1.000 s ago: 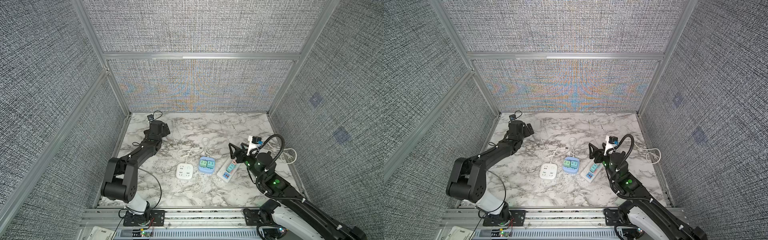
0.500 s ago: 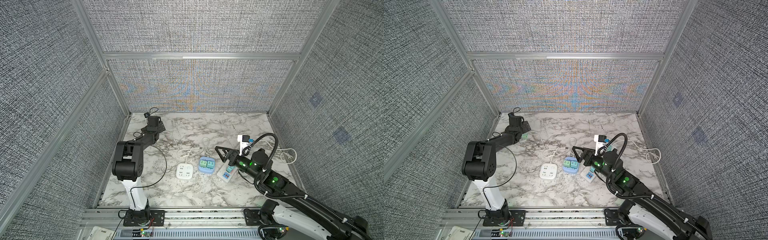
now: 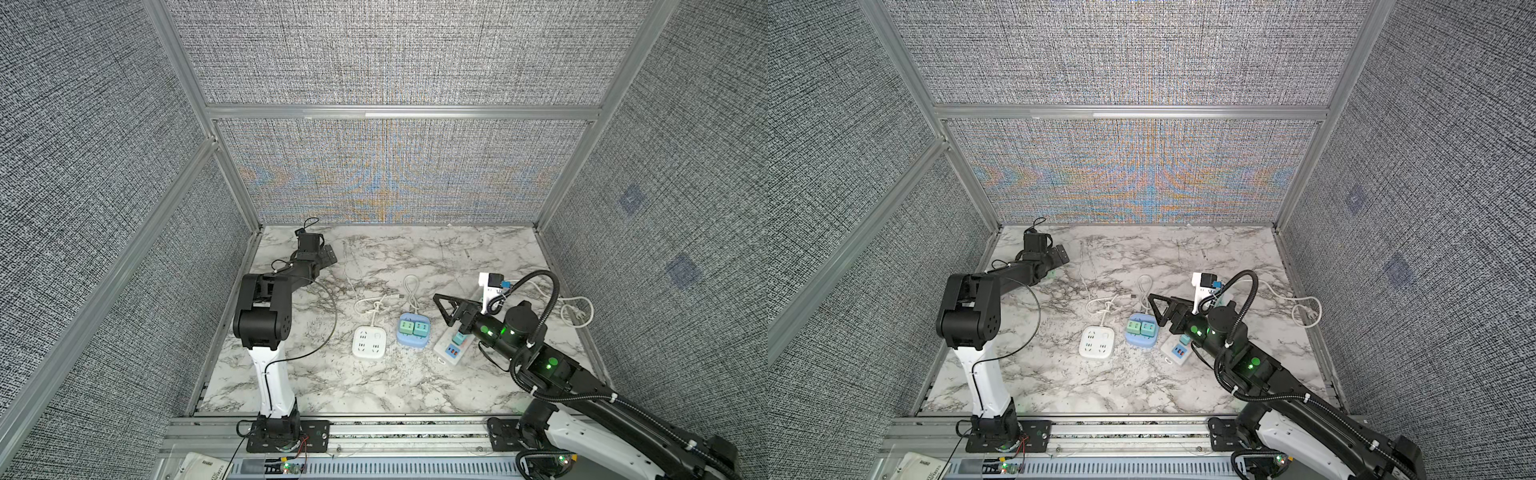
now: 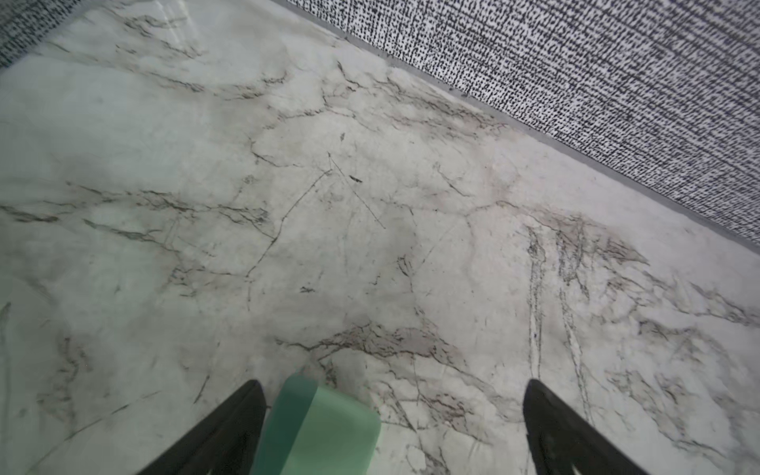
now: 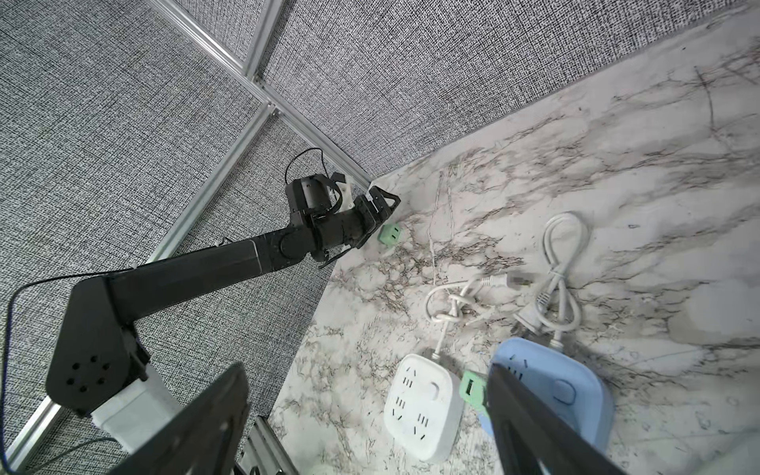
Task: Insert plugs into power strip
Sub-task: Move the plug to the center of the table.
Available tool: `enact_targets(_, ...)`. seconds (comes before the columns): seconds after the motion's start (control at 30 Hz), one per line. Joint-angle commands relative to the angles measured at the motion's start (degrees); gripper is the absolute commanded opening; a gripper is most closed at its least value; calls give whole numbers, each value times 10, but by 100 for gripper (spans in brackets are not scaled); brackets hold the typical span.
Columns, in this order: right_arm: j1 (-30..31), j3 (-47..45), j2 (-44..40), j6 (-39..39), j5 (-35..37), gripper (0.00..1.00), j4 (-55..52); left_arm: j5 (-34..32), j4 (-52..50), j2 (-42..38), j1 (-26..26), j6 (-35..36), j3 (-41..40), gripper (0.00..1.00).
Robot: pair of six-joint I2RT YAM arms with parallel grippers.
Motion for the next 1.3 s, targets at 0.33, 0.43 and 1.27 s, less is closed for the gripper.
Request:
enact_targets(0.33, -8, -69, -70, -10, 9, 92, -2, 16, -42, 8, 0, -3, -2, 99)
enact_targets(0.43, -15, -80, -89, -13, 13, 92, 0, 20, -48, 7, 0, -1, -5, 99)
enact_targets(1.27, -33, -99, -55, -17, -10, 93, 26, -23, -114, 83, 1, -20, 109, 87)
